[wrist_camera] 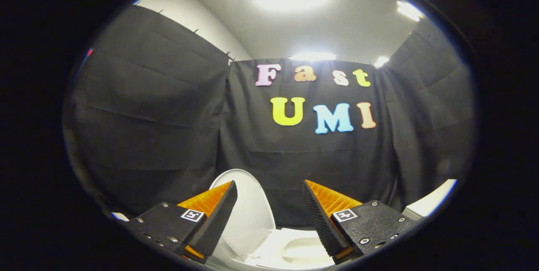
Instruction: Open the toilet lid.
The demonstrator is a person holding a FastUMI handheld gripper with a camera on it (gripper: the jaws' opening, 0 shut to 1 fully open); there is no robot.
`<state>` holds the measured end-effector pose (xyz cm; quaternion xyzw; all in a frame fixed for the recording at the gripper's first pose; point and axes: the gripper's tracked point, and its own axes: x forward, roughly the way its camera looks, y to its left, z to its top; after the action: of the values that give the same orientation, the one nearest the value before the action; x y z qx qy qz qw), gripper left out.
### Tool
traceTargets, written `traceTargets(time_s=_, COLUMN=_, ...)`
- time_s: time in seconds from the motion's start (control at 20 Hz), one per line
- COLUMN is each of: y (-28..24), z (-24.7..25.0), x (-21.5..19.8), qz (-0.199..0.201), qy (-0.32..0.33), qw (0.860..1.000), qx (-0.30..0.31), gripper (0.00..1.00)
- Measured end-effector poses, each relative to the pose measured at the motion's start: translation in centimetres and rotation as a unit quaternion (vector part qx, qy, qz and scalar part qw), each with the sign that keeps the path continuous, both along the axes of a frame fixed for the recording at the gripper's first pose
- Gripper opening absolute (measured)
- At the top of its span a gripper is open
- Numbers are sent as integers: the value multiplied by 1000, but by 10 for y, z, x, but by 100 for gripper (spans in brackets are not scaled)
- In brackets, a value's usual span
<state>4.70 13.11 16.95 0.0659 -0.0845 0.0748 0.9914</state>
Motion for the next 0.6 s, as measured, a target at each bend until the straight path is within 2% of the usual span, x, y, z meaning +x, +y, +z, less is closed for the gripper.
traceTargets(time_s=0.25, y=-53, z=-41, x=-19, qz=-48, qy=29, qw=998, qx=-2, gripper=95)
traceTargets(time_s=0.45, y=-66, z=-72, x=-38, qz=-56, qy=43, qw=997, qx=17, gripper=95)
traceTargets(time_s=0.6, y=-74, z=-97, x=-49, qz=-69, qy=52, qw=996, qx=3, gripper=94)
